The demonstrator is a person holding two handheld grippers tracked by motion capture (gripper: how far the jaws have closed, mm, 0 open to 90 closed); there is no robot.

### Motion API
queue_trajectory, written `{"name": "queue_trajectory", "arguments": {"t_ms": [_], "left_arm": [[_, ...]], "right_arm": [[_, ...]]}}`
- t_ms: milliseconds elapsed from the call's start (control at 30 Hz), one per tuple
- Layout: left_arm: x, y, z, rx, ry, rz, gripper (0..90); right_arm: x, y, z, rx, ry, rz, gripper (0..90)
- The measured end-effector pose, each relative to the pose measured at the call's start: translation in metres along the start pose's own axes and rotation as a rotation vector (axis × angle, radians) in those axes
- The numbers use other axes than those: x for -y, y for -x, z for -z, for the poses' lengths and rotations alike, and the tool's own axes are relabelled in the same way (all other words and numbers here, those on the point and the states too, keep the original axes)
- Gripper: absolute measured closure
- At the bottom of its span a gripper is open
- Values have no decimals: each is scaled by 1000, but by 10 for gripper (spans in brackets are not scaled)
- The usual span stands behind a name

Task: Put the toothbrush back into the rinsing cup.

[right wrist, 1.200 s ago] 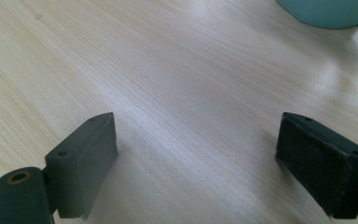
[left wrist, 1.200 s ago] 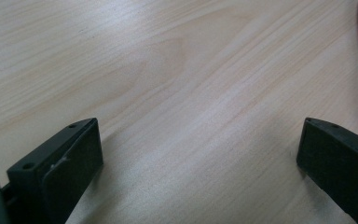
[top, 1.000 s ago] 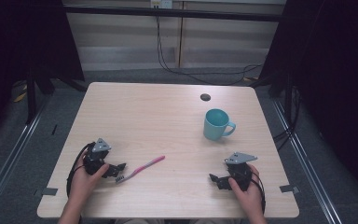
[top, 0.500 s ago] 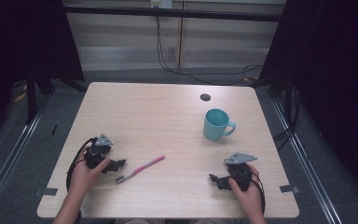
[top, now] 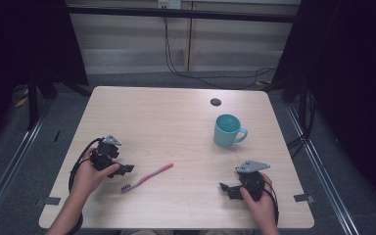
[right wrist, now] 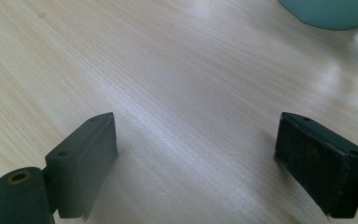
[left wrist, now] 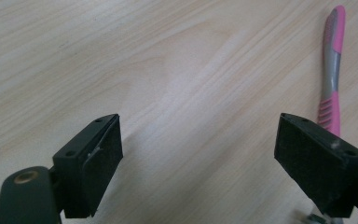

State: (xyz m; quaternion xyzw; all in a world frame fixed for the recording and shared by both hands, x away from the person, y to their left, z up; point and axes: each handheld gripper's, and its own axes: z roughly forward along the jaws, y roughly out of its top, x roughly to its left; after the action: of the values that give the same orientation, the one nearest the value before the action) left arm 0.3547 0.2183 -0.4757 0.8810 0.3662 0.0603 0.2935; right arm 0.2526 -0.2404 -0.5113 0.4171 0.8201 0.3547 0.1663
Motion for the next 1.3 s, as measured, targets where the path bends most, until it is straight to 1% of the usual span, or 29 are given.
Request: {"name": "queue_trajectory", "arguments": {"t_ms": [33, 67, 100, 133, 167, 200, 233, 267, 300, 333, 400, 467, 500, 533, 567, 600, 733, 767, 867, 900, 933, 1000, 1067, 1133, 1167, 1200, 1300], "left_arm": [[0, 0, 0, 0, 0, 0, 150], [-2, 1, 1, -9, -8, -11, 150], [-3, 3, 1, -7, -7, -9, 149], [-6, 4, 2, -13, -33, -15, 149], [-6, 4, 2, -13, -33, -15, 149], [-8, 4, 4, -4, -50, -21, 152], [-8, 4, 4, -4, -50, -21, 158], [-9, 3, 4, -14, -62, -29, 158], [-10, 3, 5, -12, -68, -31, 158], [-12, 4, 6, -7, -62, -27, 162], [-14, 5, 8, -11, -72, -48, 178], [-16, 5, 9, -12, -74, -53, 179], [-17, 6, 9, -13, -78, -49, 179], [-19, 6, 10, -12, -92, -59, 180], [-20, 7, 11, -6, -103, -46, 192], [-21, 6, 11, -3, -112, -43, 216], [-23, 7, 13, 0, -118, -38, 235], [-25, 7, 14, -3, -126, -52, 252], [-26, 8, 15, -2, -125, -56, 274], [-27, 9, 16, -1, -123, -69, 289], [-27, 9, 16, -1, -123, -69, 295], [-30, 10, 17, 2, -125, -86, 303], [-30, 11, 17, 6, -125, -84, 324], [-34, 13, 18, 11, -131, -105, 331], [-34, 13, 18, 11, -131, -105, 336], [-35, 15, 18, 13, -141, -97, 337], [-37, 17, 18, 15, -146, -102, 342]], "right_arm": [[0, 0, 0, 0, 0, 0, 123], [0, 0, 0, 0, 0, 0, 123], [0, 0, 0, 0, 0, 0, 123], [0, 0, 0, 0, -1, -1, 123], [0, 0, 0, 0, -1, -1, 123], [0, 0, 0, 0, -1, 0, 123], [0, 0, 0, 0, -1, 0, 123], [0, 0, 0, 0, -1, -1, 123], [0, 0, 0, -1, -1, 0, 123], [0, 0, 0, -1, -1, 0, 123], [0, 0, 0, -1, -1, 0, 122], [0, 0, 0, -2, -1, 1, 122], [0, 0, 0, -1, 0, 0, 122], [0, 0, 0, -2, -1, 1, 122], [0, 0, 0, -2, -1, 0, 122], [0, 0, 0, -2, -1, 1, 122], [0, 0, 0, -1, 0, 0, 122], [0, 0, 0, -2, -1, 0, 122], [0, 0, 0, -2, -1, 0, 122], [0, 0, 0, -2, -1, 0, 122], [0, 0, 0, -2, -1, 0, 122], [0, 0, 0, -2, -1, 0, 122], [0, 0, 0, -2, 0, 1, 122], [0, 0, 0, -2, 0, 0, 122], [0, 0, 0, -2, -1, 1, 122], [0, 0, 0, -2, -1, 0, 122], [0, 0, 0, -2, -1, 0, 122]]}}
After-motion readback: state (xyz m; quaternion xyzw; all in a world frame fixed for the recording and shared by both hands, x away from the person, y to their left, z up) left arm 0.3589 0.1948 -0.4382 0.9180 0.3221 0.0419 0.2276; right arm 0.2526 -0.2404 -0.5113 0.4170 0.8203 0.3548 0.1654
